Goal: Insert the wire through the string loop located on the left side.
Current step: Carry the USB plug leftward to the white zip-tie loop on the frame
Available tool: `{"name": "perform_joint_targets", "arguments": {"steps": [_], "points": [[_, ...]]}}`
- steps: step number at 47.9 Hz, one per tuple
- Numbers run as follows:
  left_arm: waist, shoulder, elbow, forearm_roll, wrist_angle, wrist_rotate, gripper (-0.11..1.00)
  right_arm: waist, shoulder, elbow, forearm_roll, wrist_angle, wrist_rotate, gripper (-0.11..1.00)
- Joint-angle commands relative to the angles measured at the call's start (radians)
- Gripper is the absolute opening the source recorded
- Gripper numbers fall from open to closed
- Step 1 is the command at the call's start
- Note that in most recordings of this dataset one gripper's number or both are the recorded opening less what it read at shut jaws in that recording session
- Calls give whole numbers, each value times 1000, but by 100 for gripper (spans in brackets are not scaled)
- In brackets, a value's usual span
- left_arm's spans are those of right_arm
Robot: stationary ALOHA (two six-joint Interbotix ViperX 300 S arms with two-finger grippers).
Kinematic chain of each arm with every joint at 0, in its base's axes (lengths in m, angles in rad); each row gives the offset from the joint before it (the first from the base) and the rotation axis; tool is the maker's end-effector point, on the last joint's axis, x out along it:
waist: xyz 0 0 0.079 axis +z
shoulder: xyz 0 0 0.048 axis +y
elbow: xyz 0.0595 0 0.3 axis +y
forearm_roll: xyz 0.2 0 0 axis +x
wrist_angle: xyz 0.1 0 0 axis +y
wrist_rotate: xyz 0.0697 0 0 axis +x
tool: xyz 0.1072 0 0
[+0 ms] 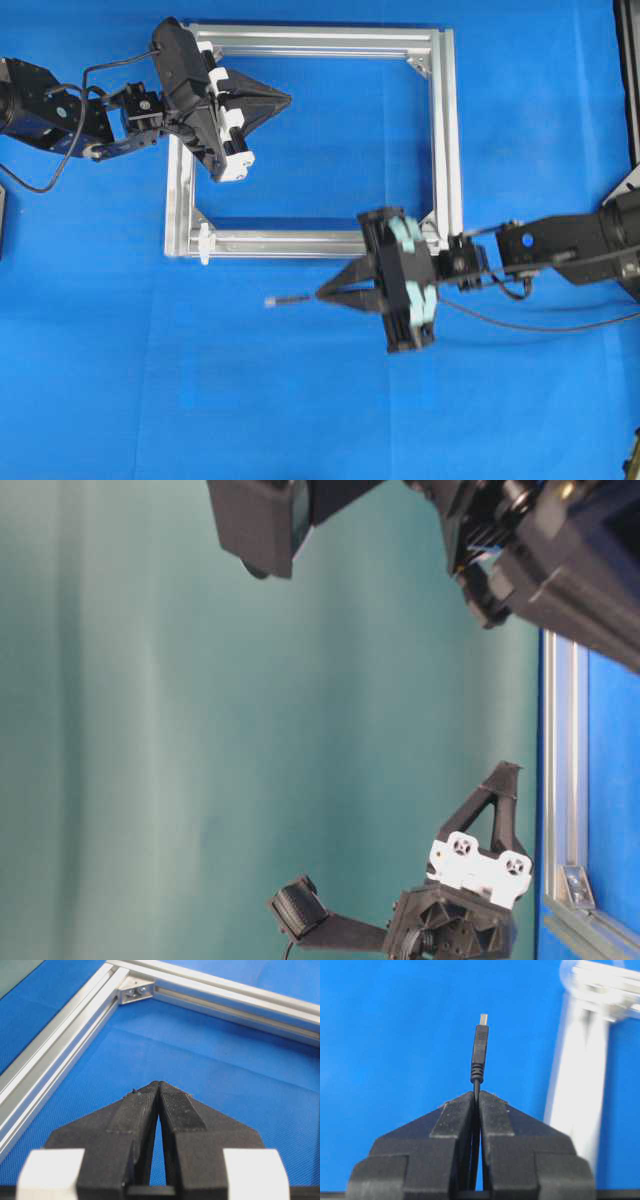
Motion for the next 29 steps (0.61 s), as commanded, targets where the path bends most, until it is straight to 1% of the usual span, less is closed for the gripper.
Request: {"name": "perform_joint_targets", "arguments": {"steps": [1,7,13,20,29], "points": [[-2,-31,-8,3,-5,0,0,-43,-35,0,2,-5,-2,1],[-2,-31,-8,3,-5,0,0,-94,-41,9,2,-5,-2,1],[-2,-31,-8,3,-5,0,0,-127,-43,11,2,-5,-3,1],[-2,-31,-6,3,-6,0,0,-146,-41,11,2,-5,-5,1],[-2,-31,-8,3,-5,0,0,-147,-43,11,2,-5,-5,1]]}}
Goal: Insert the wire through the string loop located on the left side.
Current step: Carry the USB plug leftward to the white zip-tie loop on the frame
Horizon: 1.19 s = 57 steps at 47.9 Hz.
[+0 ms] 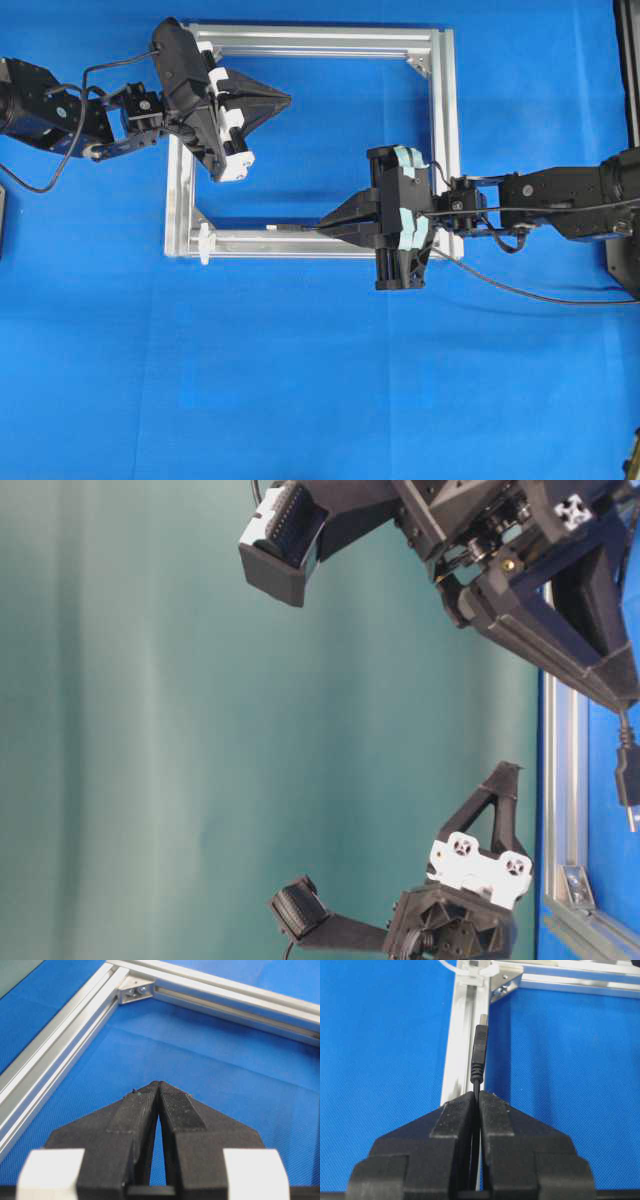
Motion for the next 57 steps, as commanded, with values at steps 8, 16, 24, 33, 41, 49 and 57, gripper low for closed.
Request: {"name": "perform_joint_targets", "arguments": {"steps": [8,16,24,33,41,49,57], "points": [[-2,-31,-8,3,-6,2,0,0,-20,-25,2,11,0,1],[-2,-31,-12,3,-6,2,0,-2,3,-63,0,21,0,1],[-2,-31,-9,3,-6,2,0,0,43,-123,-2,49,0,1],[-2,-31,-8,3,-6,2,0,2,101,-192,-3,63,-2,1],[-2,-32,-8,3,-6,3,0,3,147,-241,-3,63,-2,1],[-2,-34,-6,3,-6,6,0,3,153,-253,-3,60,-2,1],[-2,-34,-8,3,-5,8,0,6,153,-253,-3,61,-2,1]]}}
